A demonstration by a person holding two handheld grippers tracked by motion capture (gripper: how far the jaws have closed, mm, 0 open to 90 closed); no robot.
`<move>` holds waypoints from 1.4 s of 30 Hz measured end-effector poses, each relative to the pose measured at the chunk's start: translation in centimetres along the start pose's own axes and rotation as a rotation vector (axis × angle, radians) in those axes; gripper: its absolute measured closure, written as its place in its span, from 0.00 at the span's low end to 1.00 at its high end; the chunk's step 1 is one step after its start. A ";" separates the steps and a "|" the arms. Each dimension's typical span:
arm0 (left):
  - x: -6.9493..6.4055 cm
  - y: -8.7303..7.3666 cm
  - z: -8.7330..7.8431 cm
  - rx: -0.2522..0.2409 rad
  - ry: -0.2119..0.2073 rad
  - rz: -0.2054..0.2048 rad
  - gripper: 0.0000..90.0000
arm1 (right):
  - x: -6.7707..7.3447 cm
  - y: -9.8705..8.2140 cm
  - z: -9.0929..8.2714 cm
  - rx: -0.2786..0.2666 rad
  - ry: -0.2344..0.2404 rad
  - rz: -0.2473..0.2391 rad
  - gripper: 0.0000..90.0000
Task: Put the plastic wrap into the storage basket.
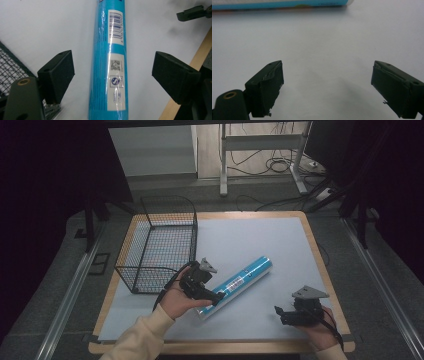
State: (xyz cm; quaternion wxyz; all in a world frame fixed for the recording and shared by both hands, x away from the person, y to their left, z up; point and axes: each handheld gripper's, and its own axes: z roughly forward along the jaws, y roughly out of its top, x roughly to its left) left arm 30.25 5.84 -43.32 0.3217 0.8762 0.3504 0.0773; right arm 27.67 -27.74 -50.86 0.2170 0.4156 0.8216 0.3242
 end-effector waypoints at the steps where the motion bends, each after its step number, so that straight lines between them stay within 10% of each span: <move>1: 0.0 0.0 0.0 0.000 0.000 0.000 0.19 | 0.0 0.0 0.0 0.000 0.000 0.000 0.12; 42: -0.8 4.7 5.8 0.131 -0.043 0.043 0.18 | 0.0 0.1 -0.2 -0.012 -0.004 -0.002 0.12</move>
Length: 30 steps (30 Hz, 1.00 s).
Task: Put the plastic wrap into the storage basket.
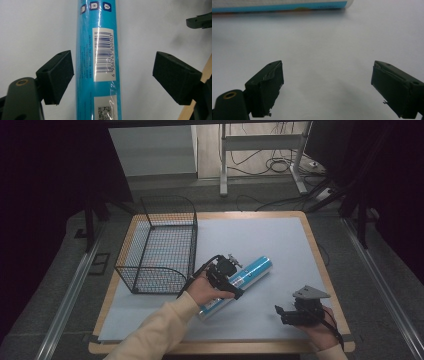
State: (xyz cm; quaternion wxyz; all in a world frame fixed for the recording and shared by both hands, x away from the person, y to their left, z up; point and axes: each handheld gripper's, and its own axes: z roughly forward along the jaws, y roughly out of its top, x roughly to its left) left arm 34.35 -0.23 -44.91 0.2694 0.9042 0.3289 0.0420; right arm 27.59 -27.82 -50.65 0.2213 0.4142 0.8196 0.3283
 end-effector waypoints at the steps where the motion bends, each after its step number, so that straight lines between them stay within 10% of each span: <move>1: 0.0 0.1 0.1 0.001 0.001 -0.003 0.18 | 0.0 0.0 0.0 0.000 -0.001 0.001 0.12; 30: 1.1 2.9 4.8 0.127 0.012 -0.011 0.19 | 0.0 0.0 0.1 0.002 -0.002 -0.003 0.12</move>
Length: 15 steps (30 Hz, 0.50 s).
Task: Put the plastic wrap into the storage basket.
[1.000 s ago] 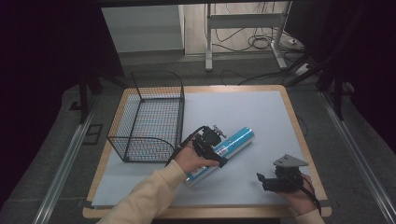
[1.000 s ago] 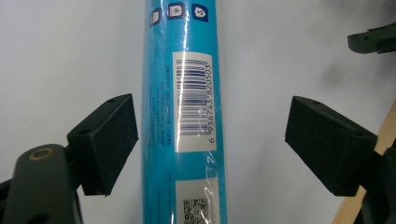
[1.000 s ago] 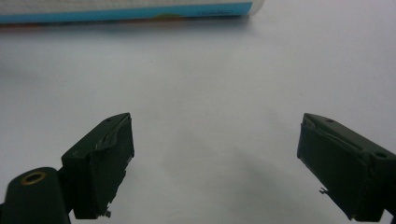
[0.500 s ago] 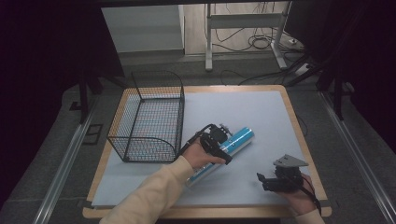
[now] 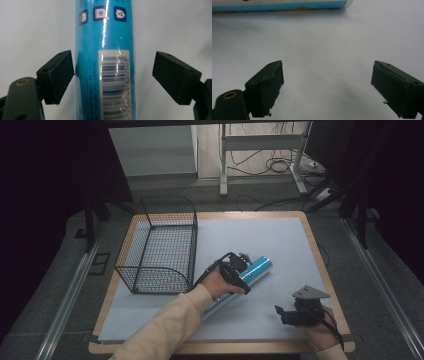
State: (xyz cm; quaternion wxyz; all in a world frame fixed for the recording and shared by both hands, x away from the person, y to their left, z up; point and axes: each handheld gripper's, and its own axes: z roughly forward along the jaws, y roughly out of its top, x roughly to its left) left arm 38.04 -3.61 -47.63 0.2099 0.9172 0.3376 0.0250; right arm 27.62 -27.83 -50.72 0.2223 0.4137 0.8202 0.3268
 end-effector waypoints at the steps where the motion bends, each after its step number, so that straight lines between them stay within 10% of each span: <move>1: 0.1 0.1 0.2 0.003 -0.003 -0.005 0.19 | 0.0 0.0 0.0 -0.001 -0.001 0.001 0.12; 15: 0.2 0.4 1.8 0.075 0.016 -0.021 0.28 | 0.0 0.0 -0.1 -0.003 -0.005 -0.002 0.12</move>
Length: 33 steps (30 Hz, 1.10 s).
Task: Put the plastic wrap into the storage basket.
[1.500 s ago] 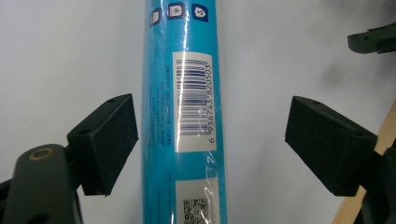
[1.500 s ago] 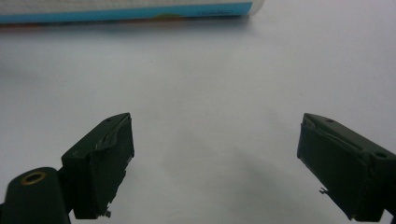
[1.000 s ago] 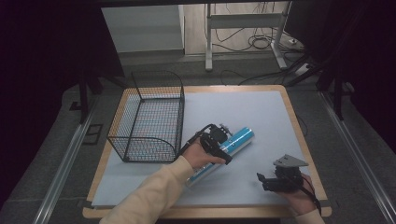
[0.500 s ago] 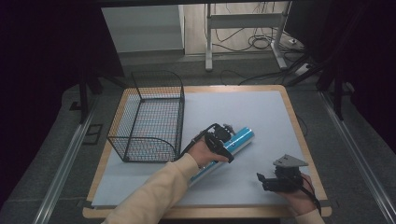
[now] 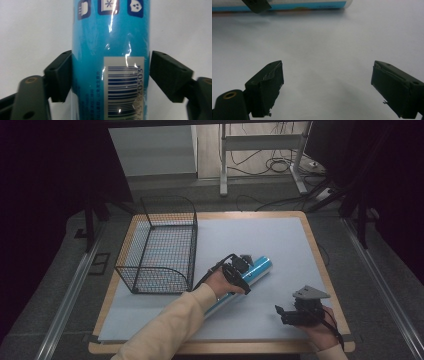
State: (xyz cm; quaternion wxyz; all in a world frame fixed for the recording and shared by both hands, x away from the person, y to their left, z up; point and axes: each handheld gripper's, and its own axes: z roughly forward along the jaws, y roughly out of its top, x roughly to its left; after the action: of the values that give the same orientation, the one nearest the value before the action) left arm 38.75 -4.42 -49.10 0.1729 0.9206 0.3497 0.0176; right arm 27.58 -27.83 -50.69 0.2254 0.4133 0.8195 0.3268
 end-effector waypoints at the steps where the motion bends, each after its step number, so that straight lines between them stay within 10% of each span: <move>1: 0.0 0.0 0.0 0.004 0.001 -0.002 0.29 | 0.0 0.0 0.0 -0.001 0.000 -0.002 0.12; 33: 1.3 0.7 -1.3 0.064 -0.050 -0.020 0.35 | -0.2 0.0 -0.1 -0.004 -0.010 -0.004 0.12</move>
State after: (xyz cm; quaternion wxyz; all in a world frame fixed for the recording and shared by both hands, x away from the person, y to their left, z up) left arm 40.00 -3.62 -47.78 0.1520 0.9223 0.3549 -0.0183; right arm 27.65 -28.00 -50.60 0.2310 0.4127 0.8185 0.3261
